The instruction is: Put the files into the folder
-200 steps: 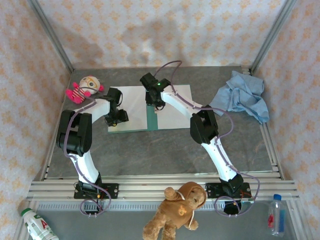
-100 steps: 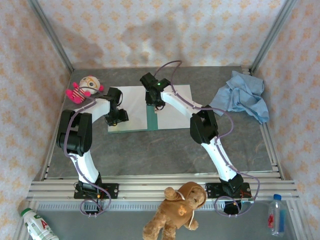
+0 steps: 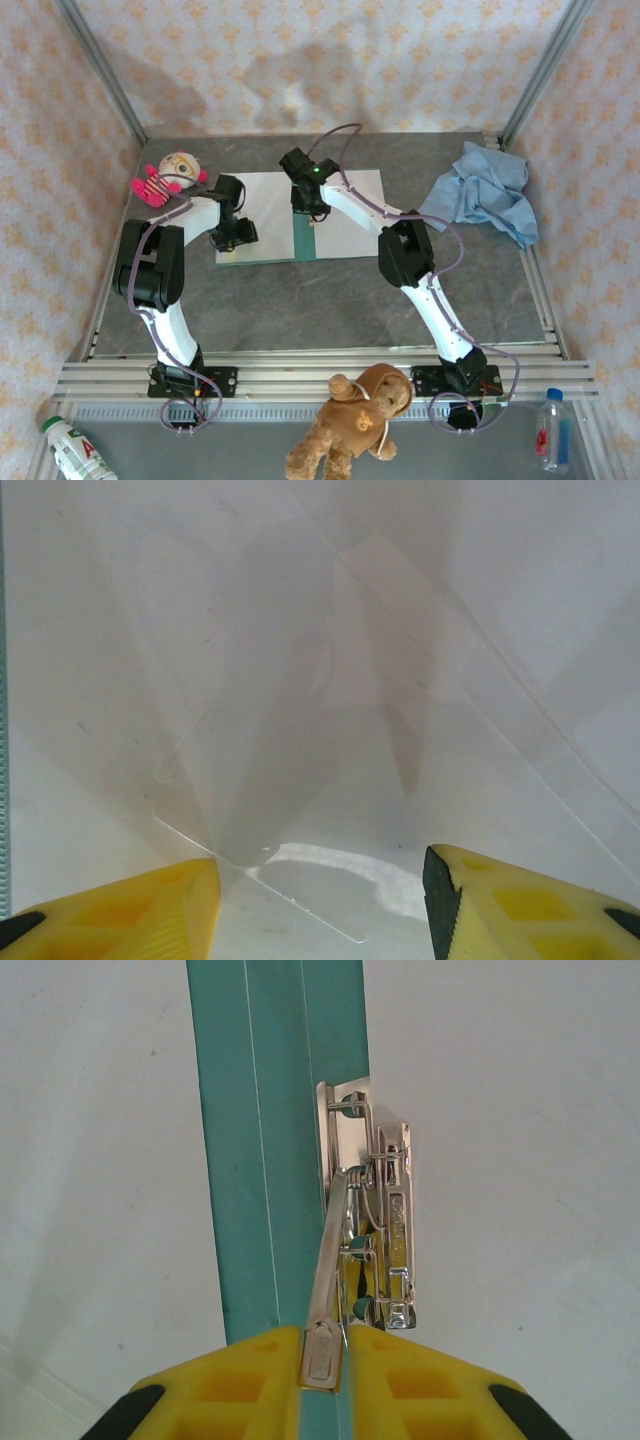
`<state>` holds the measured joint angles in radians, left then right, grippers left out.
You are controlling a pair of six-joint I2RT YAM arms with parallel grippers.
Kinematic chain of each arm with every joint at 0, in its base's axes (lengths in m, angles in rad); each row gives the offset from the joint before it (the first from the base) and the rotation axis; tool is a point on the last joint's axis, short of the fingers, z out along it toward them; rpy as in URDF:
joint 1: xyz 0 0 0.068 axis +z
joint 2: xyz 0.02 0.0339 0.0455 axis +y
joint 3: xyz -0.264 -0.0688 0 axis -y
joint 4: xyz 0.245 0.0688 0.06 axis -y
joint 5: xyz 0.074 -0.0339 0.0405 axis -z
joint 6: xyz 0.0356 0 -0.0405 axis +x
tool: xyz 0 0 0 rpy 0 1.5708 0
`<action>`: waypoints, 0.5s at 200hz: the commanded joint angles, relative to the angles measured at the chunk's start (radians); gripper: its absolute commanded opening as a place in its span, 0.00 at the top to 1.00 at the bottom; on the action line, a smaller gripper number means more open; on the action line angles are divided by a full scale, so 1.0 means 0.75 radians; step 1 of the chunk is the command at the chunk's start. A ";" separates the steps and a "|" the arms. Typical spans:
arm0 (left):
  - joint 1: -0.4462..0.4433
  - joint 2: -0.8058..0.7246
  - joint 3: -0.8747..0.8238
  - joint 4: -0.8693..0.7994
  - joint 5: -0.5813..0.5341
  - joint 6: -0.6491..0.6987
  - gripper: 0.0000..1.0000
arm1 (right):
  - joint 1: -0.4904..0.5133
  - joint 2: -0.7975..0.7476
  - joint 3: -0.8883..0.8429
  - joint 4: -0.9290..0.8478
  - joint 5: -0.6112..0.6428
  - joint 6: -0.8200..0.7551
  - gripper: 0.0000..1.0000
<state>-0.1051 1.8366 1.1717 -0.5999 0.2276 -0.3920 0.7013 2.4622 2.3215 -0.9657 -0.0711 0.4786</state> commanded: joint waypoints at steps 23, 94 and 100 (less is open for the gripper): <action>-0.007 0.026 0.031 -0.004 -0.014 0.033 0.44 | 0.002 0.019 0.064 -0.044 0.029 -0.006 0.81; -0.009 0.028 0.042 -0.017 -0.009 0.039 0.44 | 0.002 0.021 0.104 -0.073 0.051 -0.030 0.77; -0.008 0.029 0.041 -0.018 -0.010 0.038 0.44 | 0.002 0.021 0.103 -0.074 0.052 -0.031 0.77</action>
<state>-0.1051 1.8420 1.1774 -0.6003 0.2276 -0.3840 0.7013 2.4664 2.3672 -0.9848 -0.0700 0.4698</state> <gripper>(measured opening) 0.557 0.228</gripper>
